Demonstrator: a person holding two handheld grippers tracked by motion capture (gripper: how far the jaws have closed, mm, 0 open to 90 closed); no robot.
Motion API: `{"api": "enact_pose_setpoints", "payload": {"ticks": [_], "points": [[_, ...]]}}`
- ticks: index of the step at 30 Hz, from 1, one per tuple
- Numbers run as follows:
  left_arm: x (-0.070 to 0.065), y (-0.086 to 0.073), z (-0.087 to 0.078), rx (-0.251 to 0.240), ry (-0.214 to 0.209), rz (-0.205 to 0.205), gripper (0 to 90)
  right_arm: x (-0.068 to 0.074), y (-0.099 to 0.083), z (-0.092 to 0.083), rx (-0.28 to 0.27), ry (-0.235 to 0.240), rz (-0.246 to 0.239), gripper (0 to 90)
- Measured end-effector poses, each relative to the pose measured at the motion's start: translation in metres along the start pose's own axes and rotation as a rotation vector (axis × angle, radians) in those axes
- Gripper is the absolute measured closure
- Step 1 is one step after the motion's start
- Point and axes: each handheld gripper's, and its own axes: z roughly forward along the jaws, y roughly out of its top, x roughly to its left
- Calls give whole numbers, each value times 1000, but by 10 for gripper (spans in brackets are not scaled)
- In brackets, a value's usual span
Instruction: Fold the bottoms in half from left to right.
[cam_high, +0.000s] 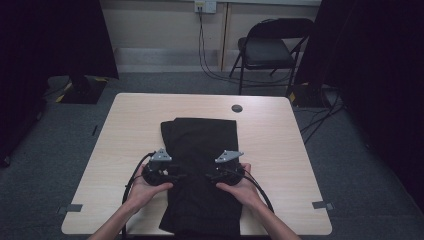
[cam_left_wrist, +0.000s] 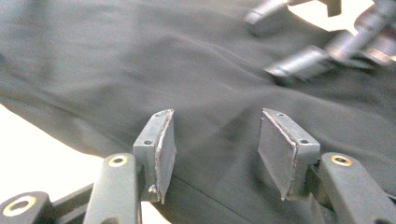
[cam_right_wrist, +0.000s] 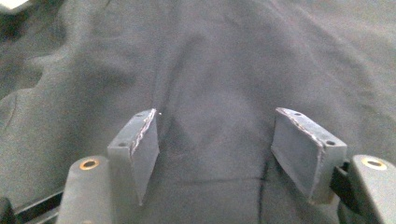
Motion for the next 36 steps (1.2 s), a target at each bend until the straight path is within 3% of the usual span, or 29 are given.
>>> {"api": "enact_pose_setpoints", "payload": {"ticks": [3,5,7,10,12,14,16,20,22,24,26,28,29,31,33,36], "points": [[11,6,7,5,43,-30,445,-1,-5,-3,-13,29,-19,312],[15,9,12,4,73,-11,439,-1,-7,-7,-6,47,-36,311],[19,8,16,-17,62,-36,435,0,-11,-11,-3,64,-49,312],[19,3,20,11,82,3,435,2,-19,-17,-21,78,-56,312],[17,-1,24,36,73,18,436,3,-23,-21,-29,81,-57,312],[10,-4,26,51,100,70,432,3,-26,-22,-38,85,-49,312],[4,-5,25,65,108,80,444,3,-28,-24,-47,82,-52,311],[-6,-11,20,78,83,117,447,5,-33,-29,-48,79,-56,310],[-9,-15,18,78,50,126,446,6,-35,-31,-46,81,-57,311],[-10,-17,16,65,26,87,447,6,-36,-33,-46,80,-56,311],[-15,-16,14,85,19,97,456,6,-36,-35,-31,81,-56,311],[-20,-16,13,97,9,95,499,7,-37,-39,-20,91,-41,311],[-22,-16,11,72,12,110,557,6,-38,-41,-17,102,-22,312],[-25,-10,11,38,10,134,543,3,-36,-44,2,120,18,314],[-21,-1,12,2,3,96,516,-1,-32,-48,-33,84,43,313],[-9,12,20,-32,47,76,484,-14,-21,-48,-88,26,95,307]]}}
